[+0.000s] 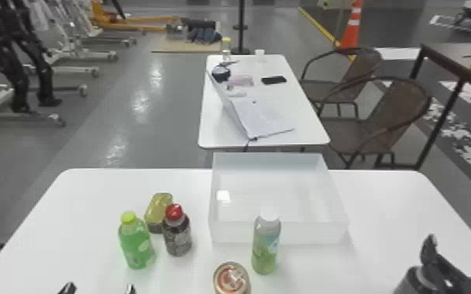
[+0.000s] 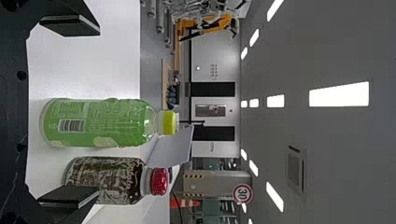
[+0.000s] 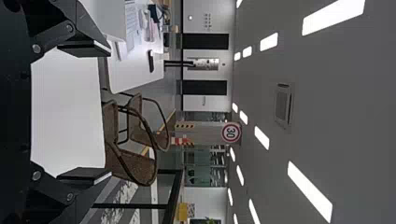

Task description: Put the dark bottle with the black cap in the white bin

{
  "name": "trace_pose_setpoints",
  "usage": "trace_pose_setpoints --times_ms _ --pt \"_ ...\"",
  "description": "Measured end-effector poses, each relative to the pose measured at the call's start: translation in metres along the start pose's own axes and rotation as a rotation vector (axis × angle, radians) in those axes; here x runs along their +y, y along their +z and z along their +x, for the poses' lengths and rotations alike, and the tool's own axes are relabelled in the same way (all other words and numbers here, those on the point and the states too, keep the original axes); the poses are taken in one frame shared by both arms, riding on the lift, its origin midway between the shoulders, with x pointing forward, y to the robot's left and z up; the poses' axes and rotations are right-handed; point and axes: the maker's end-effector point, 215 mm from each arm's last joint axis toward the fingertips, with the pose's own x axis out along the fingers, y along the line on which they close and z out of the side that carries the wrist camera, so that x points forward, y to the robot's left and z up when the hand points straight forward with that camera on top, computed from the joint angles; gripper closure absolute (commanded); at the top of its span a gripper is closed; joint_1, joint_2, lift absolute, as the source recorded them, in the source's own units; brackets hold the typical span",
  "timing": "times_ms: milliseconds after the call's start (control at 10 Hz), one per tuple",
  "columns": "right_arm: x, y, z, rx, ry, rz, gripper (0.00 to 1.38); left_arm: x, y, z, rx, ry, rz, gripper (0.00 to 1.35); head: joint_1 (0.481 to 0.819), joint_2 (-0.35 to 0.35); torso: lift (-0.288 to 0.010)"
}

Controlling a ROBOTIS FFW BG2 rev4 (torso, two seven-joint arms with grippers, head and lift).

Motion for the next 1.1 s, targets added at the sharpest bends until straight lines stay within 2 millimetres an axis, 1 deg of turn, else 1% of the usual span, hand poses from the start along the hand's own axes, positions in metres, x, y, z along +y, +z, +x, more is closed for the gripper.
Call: trace_pose_setpoints --times_ms 100,200,300,400,500,700,800,1000,1100 --pt "-0.009 -0.005 0.001 0.008 -0.011 0.005 0.35 0.0 0.0 0.0 0.001 0.0 0.0 0.1 0.549 0.0 -0.1" --pt "-0.01 -0.012 0.005 0.016 0.005 0.014 0.31 0.0 0.0 -0.001 0.001 0.0 0.0 0.1 0.549 0.0 -0.1" --pt "-0.006 -0.017 0.01 0.021 0.022 0.018 0.21 0.0 0.0 0.0 0.001 -0.001 0.0 0.1 0.549 0.0 -0.1" --pt "0.003 -0.024 0.015 0.03 0.043 0.029 0.06 0.0 -0.001 0.0 0.001 -0.001 -0.001 0.1 0.549 0.0 -0.1" --pt "0.016 -0.031 0.021 0.039 0.072 0.043 0.0 -0.001 -0.001 0.0 0.001 -0.001 -0.002 0.1 0.549 0.0 -0.1" --pt "0.033 -0.04 0.026 0.049 0.097 0.052 0.0 -0.001 -0.001 0.0 0.0 0.0 -0.005 0.1 0.549 0.0 -0.1" --pt "0.035 -0.044 0.025 0.053 0.096 0.056 0.03 0.0 -0.001 0.0 -0.002 0.001 -0.006 0.1 0.549 0.0 -0.1" --pt "0.032 -0.046 0.022 0.042 0.083 0.075 0.13 0.0 -0.001 -0.001 -0.001 0.003 -0.008 0.1 0.549 0.0 -0.1" --pt "0.03 -0.047 0.021 0.044 0.071 0.069 0.14 0.0 -0.002 -0.001 0.0 0.003 -0.01 0.1 0.549 0.0 -0.1"
